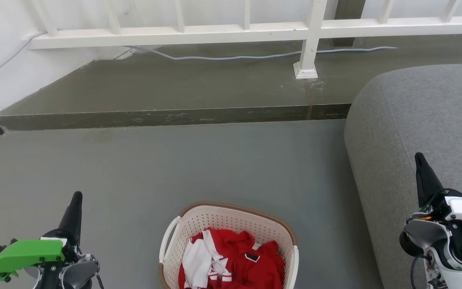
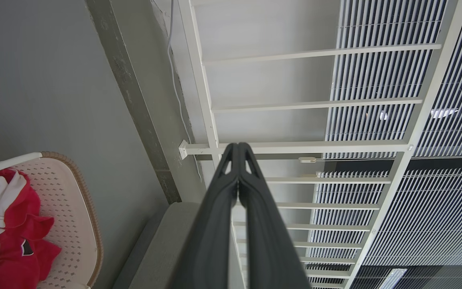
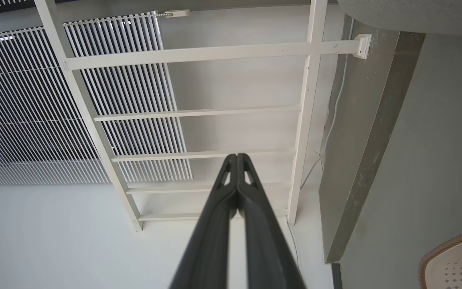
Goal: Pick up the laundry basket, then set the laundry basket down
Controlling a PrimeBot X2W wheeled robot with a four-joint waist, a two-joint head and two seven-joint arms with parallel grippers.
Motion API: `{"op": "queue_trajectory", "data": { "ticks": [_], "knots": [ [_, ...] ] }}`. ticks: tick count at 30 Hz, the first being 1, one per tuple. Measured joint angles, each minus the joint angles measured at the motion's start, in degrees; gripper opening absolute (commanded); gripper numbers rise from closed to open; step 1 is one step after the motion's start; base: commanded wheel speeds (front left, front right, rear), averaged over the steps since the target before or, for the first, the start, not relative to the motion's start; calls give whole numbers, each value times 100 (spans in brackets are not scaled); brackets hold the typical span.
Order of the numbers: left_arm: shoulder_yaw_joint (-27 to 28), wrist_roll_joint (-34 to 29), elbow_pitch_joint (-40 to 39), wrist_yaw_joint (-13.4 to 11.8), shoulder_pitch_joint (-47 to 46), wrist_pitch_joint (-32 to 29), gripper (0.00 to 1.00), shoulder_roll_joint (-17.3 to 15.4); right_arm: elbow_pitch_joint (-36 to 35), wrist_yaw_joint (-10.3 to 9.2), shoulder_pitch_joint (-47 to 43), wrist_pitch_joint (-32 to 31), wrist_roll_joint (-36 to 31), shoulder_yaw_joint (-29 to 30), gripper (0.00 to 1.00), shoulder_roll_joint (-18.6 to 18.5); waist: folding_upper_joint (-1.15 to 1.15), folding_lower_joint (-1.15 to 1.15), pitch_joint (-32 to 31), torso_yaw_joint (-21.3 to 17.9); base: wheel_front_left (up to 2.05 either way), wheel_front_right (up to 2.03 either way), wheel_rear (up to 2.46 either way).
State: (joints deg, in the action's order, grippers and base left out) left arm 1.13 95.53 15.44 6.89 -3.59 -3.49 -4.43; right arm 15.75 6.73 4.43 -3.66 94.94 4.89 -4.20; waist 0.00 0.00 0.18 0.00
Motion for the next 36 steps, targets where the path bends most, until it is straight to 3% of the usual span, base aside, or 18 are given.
{"op": "queue_trajectory", "data": {
  "ticks": [36],
  "knots": [
    [22, -26, 0, 0, 0, -8, 0, 7, 0, 0, 0, -43, -22, 13, 0, 13, 0, 0, 0, 0, 0, 0, 0]
  ]
}}
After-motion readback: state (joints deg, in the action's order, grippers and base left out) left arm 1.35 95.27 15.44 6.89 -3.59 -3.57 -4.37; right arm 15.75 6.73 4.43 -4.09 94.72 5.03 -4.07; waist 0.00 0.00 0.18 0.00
